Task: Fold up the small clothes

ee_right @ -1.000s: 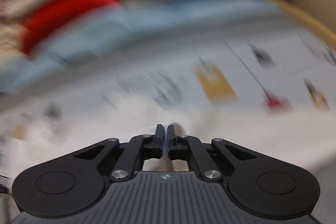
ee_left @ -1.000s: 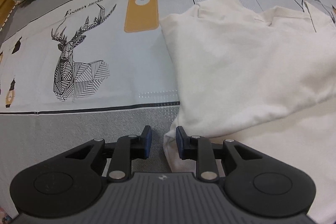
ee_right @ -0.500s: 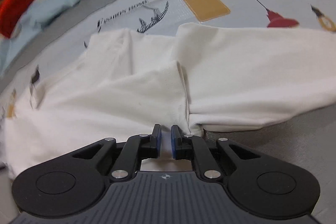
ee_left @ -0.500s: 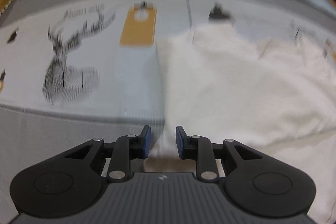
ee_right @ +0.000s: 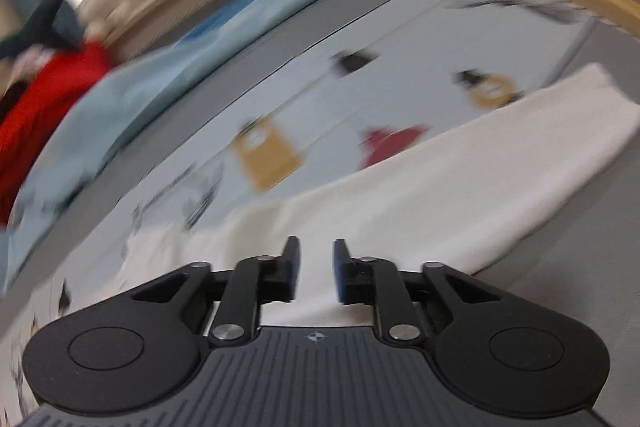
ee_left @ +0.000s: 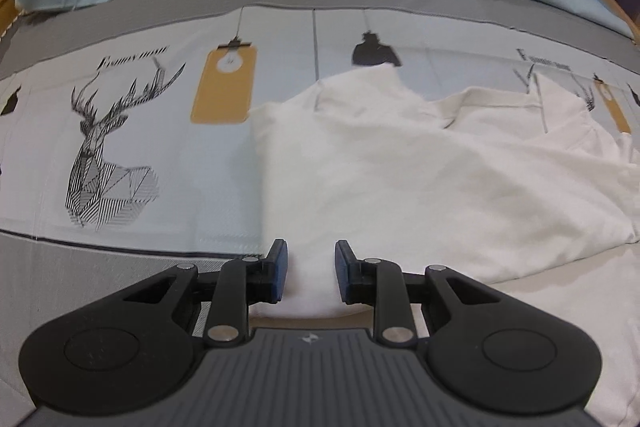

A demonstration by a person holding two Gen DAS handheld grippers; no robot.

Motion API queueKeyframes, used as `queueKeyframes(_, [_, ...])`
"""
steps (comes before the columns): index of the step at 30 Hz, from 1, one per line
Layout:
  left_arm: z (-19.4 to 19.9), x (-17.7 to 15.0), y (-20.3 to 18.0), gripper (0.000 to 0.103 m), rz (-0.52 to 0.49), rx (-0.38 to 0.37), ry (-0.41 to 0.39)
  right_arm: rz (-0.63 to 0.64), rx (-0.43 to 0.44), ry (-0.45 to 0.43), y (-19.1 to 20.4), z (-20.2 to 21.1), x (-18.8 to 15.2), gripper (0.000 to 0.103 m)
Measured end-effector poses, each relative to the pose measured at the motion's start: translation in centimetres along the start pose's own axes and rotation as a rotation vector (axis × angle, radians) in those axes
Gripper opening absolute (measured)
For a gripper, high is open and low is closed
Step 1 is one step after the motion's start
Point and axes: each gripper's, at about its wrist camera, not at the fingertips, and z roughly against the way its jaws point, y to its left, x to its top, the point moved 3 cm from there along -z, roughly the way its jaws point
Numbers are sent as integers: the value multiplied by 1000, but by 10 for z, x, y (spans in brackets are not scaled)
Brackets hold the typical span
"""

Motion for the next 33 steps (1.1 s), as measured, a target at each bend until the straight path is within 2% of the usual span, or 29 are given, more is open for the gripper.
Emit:
queueKeyframes(11, [7,1,-7,29,-19,7,-32,-415,-216,-185,-192,7,41,26])
queueKeyframes(13, [7,1,-8,29,-24,9,-32,-497,-228,-183,-218,-3,40,29])
queueKeyframes(15, [6,1,-8,29,-26,11,-30,-532,-199,-188,-233,-14,38,27])
queueKeyframes(18, [3,1,-6,29,-17,19,-26,-511,-185,-223,-231,-20,42,27])
queueKeyframes(20, [2,1,-6,29,-14,22,-22,-543,-163,-241,-233,-25,44,27])
queueKeyframes(23, [1,0,-7,29,-25,21,-20,-553,-170,-265,-236,-28,44,23])
queueKeyframes(24, [1,-1,-8,29,-28,22,-21,-545,-185,-272,-235,-28,46,11])
queueKeyframes(25, [1,-1,-8,29,-29,22,-20,-537,-194,-277,-234,-26,48,5])
queueKeyframes(27, [1,0,-7,29,-28,21,-20,-518,-193,-307,-228,-19,51,5])
queueKeyframes(30, [2,2,-4,29,-10,20,-24,-412,-218,-369,-198,-6,59,5])
queueKeyframes(33, [6,2,1,29,11,9,-30,-241,-166,-431,-134,14,68,5])
